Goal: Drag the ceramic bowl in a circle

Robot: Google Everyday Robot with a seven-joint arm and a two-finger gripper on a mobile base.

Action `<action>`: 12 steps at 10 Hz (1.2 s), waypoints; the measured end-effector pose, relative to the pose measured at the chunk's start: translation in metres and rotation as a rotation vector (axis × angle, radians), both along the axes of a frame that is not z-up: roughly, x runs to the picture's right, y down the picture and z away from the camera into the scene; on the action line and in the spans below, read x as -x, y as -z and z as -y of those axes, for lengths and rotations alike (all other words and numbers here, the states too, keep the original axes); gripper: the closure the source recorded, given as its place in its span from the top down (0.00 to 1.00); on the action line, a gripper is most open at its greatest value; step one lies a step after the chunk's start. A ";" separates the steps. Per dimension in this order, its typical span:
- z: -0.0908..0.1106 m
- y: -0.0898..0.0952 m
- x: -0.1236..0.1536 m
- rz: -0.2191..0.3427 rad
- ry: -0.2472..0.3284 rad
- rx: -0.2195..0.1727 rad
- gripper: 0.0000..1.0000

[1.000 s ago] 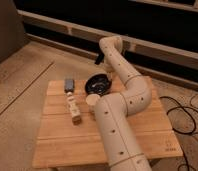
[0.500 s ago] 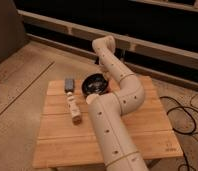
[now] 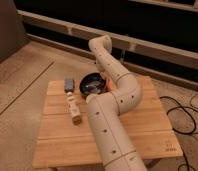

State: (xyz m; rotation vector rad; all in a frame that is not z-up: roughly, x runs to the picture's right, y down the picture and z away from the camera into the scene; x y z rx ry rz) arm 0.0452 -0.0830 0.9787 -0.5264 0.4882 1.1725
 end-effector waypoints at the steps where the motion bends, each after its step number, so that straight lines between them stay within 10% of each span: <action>1: 0.003 0.001 0.012 0.030 -0.003 -0.006 0.00; 4: 0.003 0.004 0.030 0.091 -0.042 -0.001 0.00; 8: -0.018 0.015 0.001 0.011 -0.063 0.085 0.00; 12: -0.005 0.033 -0.041 -0.088 -0.030 0.075 0.00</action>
